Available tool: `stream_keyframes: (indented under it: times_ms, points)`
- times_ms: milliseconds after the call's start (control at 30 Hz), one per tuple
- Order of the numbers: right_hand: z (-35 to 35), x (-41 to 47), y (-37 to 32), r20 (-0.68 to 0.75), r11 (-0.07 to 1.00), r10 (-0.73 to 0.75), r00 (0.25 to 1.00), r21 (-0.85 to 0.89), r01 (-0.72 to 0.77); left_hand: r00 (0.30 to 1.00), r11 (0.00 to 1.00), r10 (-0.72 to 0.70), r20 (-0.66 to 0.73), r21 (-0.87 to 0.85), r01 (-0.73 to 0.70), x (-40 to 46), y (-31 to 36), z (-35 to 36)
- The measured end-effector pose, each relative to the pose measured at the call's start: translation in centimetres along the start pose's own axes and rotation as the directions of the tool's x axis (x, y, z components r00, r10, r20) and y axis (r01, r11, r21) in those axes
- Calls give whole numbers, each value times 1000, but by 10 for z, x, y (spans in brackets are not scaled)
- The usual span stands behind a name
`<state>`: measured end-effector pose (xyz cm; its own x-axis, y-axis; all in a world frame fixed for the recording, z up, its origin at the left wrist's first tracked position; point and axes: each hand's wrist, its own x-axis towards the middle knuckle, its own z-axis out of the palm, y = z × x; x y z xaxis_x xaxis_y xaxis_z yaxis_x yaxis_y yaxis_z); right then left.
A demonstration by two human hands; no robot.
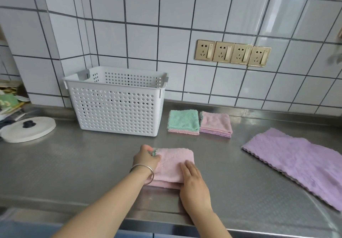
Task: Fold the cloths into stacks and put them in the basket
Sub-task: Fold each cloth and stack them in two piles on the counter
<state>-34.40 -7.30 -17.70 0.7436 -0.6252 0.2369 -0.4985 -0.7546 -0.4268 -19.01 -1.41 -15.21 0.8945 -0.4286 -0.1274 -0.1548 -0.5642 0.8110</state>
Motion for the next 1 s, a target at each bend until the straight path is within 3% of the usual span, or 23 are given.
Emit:
stream_keyframes:
  times_ms: [100, 333, 467, 667, 867, 1000]
  points:
    - [-1, -2, -1, 1, 1000, 10, 1000, 6, -10, 1000, 993, 8, 28, 121, -11, 0, 3, 0]
    - [8, -3, 4, -71, 998, -25, 997, 60, 30, 988, 989, -147, 38, 35, 146, 5, 9, -4]
    - [20, 0, 5, -193, 999, -24, 981, -25, 19, 999, 986, -16, 42, 165, 8, 6, 11, -3]
    - [8, 1, -1, -159, 998, -51, 986, -35, 46, 981, 984, 153, -118, 107, -141, 7, 13, -6]
    - [11, 0, 2, -110, 996, -90, 990, -25, 88, 990, 988, 99, -99, 131, -86, 10, -5, -9]
    - [11, -1, 9, -120, 980, -199, 973, -42, 195, 987, 987, 123, -107, 117, -111, 8, -10, -6]
